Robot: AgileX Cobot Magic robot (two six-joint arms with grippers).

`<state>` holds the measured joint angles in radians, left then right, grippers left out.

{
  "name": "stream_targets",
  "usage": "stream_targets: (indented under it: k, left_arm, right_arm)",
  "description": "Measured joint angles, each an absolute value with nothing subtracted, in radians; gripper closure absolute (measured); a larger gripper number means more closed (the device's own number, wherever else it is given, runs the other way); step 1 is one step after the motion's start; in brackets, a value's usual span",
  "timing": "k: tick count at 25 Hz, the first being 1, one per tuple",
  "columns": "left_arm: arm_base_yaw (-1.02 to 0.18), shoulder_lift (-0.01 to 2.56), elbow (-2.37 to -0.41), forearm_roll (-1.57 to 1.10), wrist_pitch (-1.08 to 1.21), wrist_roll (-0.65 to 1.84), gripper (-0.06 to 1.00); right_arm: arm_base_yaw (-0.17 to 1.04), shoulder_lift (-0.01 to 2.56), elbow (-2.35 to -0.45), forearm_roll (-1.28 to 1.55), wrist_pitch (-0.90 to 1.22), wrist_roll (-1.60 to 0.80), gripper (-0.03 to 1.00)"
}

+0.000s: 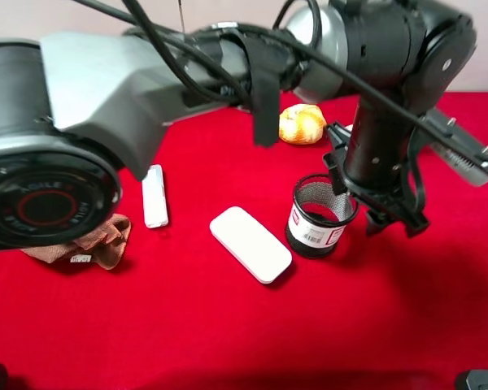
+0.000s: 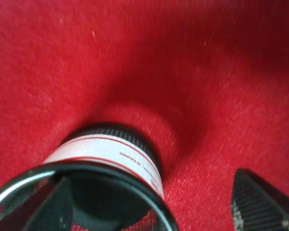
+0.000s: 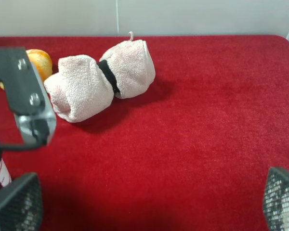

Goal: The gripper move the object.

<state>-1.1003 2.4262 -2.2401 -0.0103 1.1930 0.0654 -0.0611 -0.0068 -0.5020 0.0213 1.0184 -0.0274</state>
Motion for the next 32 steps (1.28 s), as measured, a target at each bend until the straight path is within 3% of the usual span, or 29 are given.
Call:
stream_targets:
  k: [13,32]
  left_arm:
    - [-1.101,2.299,-2.218,0.0,1.194,0.013,0.21]
    - [-1.094,1.863,-1.716,0.161,1.193,-0.127,0.15]
  right_arm:
    - [-0.061,-0.007,-0.502,0.021,1.018,-0.027,0.28]
    - [-0.061,-0.007,-0.502,0.024,1.018,-0.027,0.28]
